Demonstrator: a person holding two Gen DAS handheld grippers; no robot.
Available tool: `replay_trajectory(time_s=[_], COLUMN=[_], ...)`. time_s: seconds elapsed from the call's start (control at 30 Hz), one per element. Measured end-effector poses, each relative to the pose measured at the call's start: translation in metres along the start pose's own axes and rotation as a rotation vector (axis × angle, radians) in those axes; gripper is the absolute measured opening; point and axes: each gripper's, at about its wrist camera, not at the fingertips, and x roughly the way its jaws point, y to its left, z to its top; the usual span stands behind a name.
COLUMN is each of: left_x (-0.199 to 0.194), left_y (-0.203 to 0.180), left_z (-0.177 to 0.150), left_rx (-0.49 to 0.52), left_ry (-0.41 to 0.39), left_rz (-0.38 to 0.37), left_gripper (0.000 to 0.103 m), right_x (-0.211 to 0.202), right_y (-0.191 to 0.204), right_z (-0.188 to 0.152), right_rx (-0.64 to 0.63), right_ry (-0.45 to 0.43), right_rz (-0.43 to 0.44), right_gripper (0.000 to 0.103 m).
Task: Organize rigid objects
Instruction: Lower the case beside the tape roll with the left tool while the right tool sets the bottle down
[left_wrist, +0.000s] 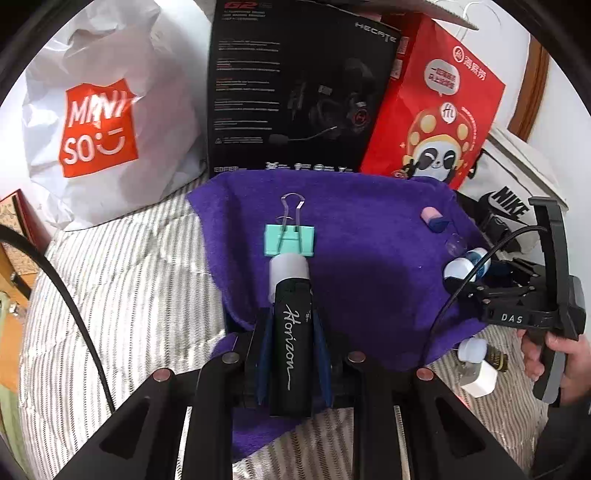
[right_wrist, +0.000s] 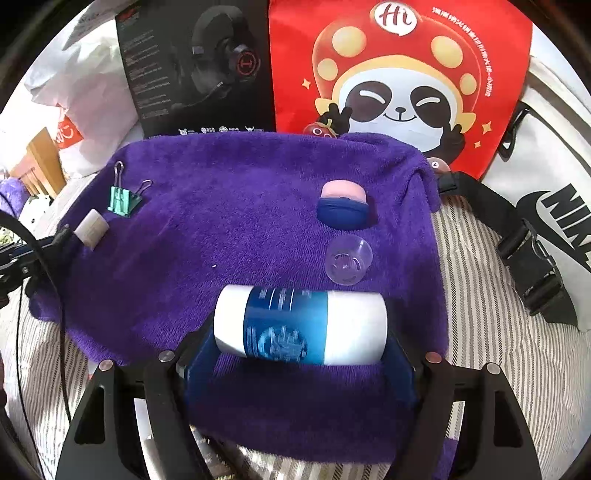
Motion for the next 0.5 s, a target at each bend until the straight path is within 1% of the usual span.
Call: replay_trajectory(time_s=[0.1, 0.3, 0.37, 0.5], left_x=[0.002, 0.008, 0.015, 0.028], left_y=[-0.005, -0.024, -0.031, -0.040], left_z=[0.002, 0.008, 0.010, 0.012], left_rx=[0.011, 0.055, 0.067, 0.098], left_ry=[0.006, 0.030, 0.051, 0.080], left_rz=[-0.017, -0.044, -0.055, -0.006], left_gripper=[0.021, 0.021, 0.021, 0.021], right_x=[-0.012, -0.031, -0.034, -0.040], right_y=[-0.005, -0.012, -0.010, -0.013], right_z=[-0.003, -0.007, -0.005, -0.007], right_rx=[0.014, 0.036, 0.032, 0.037], right_ry=[-0.024, -0.077, -0.091, -0.118], right_rz=[0.008, 0.043, 0.046, 0.059], right_gripper=[0.082, 0.082, 0.082, 0.082])
